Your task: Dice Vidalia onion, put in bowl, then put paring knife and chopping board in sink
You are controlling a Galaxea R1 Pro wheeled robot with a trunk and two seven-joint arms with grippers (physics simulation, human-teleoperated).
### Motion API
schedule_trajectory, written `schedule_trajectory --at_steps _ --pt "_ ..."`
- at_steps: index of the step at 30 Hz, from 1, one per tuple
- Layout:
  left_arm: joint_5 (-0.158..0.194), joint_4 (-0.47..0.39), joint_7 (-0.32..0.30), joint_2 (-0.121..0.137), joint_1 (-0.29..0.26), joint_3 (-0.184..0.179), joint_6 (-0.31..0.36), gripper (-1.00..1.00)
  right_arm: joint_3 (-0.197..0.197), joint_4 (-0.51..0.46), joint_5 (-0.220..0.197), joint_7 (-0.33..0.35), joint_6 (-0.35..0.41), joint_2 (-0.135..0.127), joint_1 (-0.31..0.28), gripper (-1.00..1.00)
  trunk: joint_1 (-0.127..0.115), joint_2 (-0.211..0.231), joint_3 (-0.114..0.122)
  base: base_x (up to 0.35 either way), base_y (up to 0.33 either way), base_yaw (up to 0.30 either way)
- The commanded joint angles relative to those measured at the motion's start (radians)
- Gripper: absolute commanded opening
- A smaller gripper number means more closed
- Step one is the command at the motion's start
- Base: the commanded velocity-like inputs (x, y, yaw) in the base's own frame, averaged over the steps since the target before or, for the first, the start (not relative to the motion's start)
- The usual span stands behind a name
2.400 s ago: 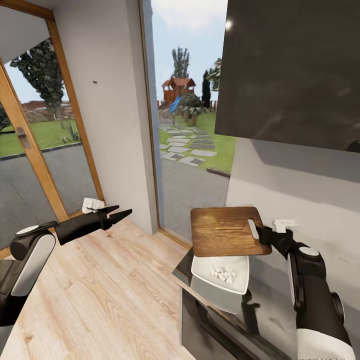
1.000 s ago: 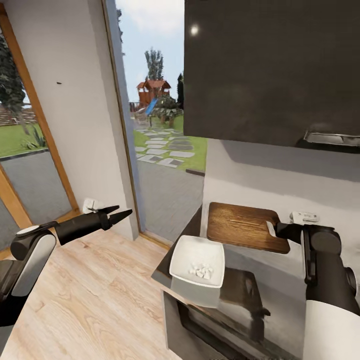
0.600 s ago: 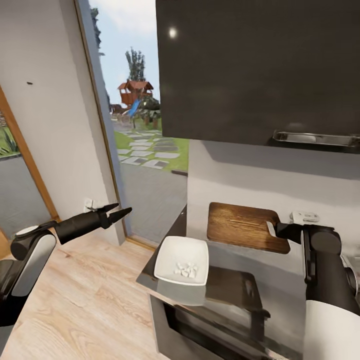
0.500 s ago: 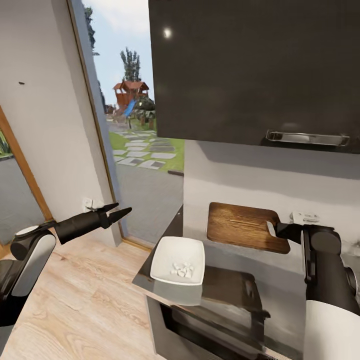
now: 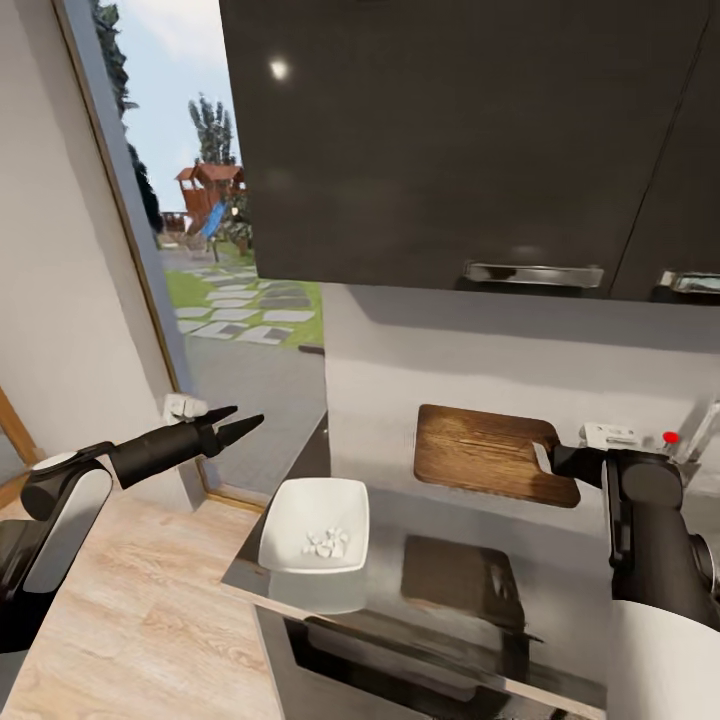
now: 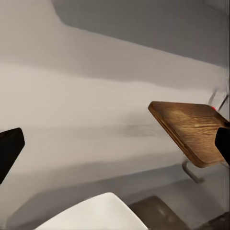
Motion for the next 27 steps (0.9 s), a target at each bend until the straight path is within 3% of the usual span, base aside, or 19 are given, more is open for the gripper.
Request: schedule_trajectory --at_steps 1,27 --pt "0.007 0.0 0.001 0.001 -0.001 0.0 0.007 1.0 0.0 -0.001 0.004 0.01 0.004 0.0 -0.001 -1.0 0.001 -0.003 -0.002 0.0 -0.002 -0.267" --pt "0.006 0.001 -0.002 0.002 -0.001 -0.02 0.011 1.0 0.0 -0.001 0.002 0.01 0.005 0.0 -0.001 -1.0 0.001 -0.003 0.011 0.0 0.0 -0.255"
